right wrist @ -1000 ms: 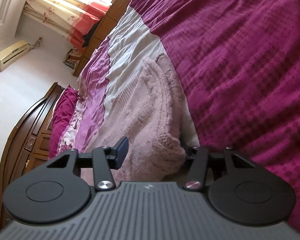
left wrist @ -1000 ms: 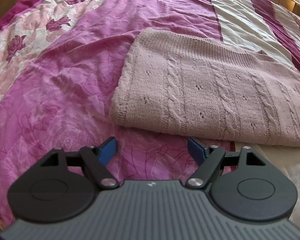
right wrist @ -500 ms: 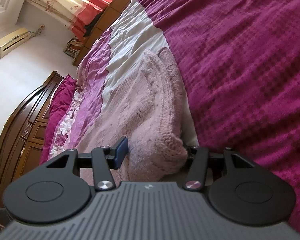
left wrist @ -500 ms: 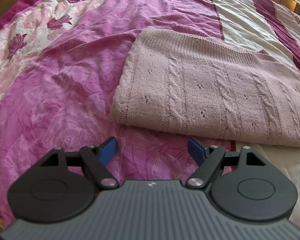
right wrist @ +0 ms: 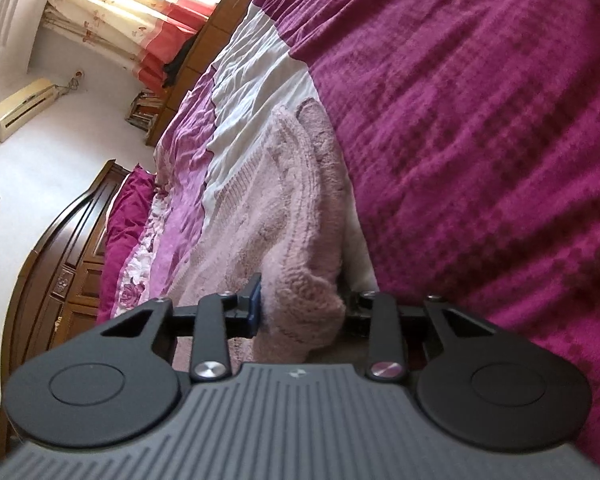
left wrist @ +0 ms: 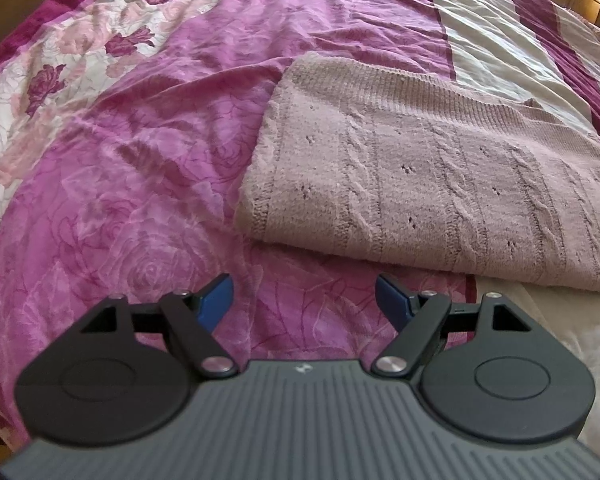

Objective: Fold small clothes
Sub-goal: 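Close the right gripper on the folded cardigan's edge, then lift the edge with the right gripper and fold it over the cardigan, then lay the folded half down with the right gripper and open it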

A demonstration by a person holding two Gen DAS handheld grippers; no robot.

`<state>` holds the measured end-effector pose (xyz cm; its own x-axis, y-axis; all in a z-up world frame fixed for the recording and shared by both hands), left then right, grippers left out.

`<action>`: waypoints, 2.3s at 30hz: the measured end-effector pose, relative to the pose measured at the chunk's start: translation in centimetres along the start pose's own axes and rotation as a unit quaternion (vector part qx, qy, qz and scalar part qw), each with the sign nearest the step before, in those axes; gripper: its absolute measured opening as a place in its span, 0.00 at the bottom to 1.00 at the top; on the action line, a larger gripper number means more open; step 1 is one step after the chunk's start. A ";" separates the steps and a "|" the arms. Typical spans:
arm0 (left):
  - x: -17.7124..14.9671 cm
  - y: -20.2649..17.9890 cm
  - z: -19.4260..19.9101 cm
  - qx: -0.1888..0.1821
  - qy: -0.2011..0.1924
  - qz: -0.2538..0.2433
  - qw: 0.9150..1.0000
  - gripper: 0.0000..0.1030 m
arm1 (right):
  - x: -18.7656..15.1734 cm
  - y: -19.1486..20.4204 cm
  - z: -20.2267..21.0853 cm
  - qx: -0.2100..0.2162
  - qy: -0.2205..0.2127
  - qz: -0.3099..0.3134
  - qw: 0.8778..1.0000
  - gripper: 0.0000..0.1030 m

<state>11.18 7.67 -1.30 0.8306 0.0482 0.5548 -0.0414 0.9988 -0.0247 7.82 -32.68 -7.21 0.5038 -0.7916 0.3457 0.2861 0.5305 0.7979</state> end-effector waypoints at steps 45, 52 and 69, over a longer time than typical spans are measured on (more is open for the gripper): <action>2.6 7.0 3.2 0.019 -0.039 0.050 0.998 0.77 | -0.9 19.7 -1.5 0.092 -0.032 0.171 0.980 0.26; 2.8 9.1 3.7 0.031 -0.046 0.060 0.997 0.77 | -3.4 25.7 -3.2 0.136 -0.008 0.210 0.968 0.25; 2.8 12.9 3.8 0.047 -0.055 0.085 0.994 0.77 | -19.7 31.8 -15.5 0.087 0.150 0.381 0.908 0.25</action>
<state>10.89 20.72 3.07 0.7412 0.2099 0.6376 -0.2319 0.9714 -0.0502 19.62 4.46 3.73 0.7079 -0.0831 0.7014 -0.3584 0.8135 0.4580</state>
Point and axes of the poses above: each gripper's, at about its wrist camera, not at the fingertips, and z roughly against the way its jaws point, y to its left, x to its top, the point moved 7 cm from there along -z, roughly the way its jaws point, and after that the axes turned 1 degree about -x, right-handed, at the moved point
